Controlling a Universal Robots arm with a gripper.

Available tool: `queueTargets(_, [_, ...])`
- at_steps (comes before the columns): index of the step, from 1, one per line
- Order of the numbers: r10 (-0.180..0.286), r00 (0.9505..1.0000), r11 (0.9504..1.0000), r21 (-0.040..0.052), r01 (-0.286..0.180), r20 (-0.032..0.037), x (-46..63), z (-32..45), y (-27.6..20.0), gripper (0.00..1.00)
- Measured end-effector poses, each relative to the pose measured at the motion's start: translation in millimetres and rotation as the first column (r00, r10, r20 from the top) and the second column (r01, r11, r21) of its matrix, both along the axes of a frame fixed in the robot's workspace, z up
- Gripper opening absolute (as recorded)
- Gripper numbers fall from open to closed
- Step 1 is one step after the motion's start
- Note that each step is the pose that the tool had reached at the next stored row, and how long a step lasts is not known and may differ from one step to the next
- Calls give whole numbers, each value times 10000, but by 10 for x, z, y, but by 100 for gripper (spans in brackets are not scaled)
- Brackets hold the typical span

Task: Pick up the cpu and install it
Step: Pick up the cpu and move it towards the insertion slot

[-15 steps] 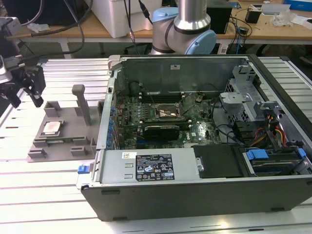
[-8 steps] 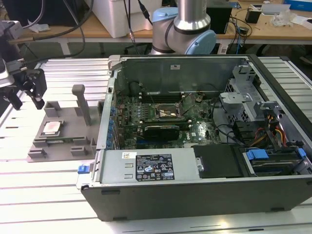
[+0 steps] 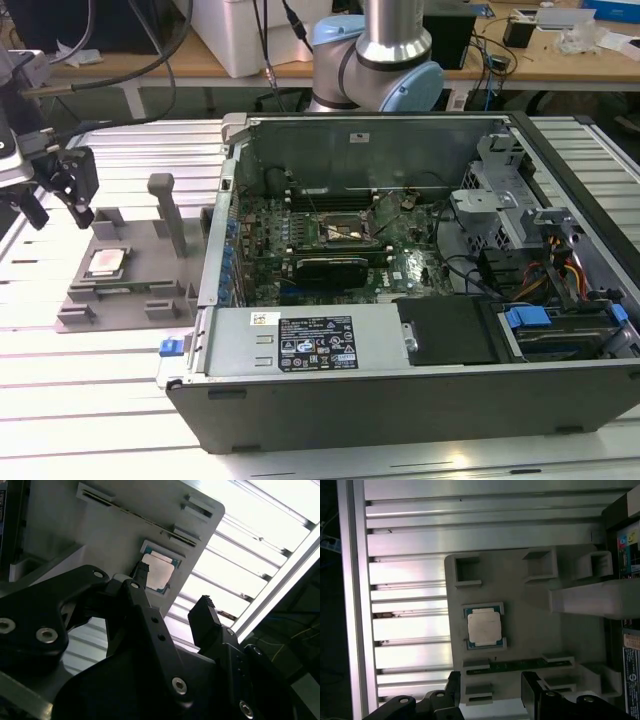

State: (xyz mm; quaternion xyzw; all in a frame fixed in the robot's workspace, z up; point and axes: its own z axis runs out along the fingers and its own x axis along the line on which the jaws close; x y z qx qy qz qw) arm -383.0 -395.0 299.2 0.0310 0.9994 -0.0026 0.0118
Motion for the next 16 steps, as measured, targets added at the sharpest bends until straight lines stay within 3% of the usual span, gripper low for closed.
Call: queueTargets(16, [4, 10000, 10000, 0, -4, -10, 0, -158, 4, 60])
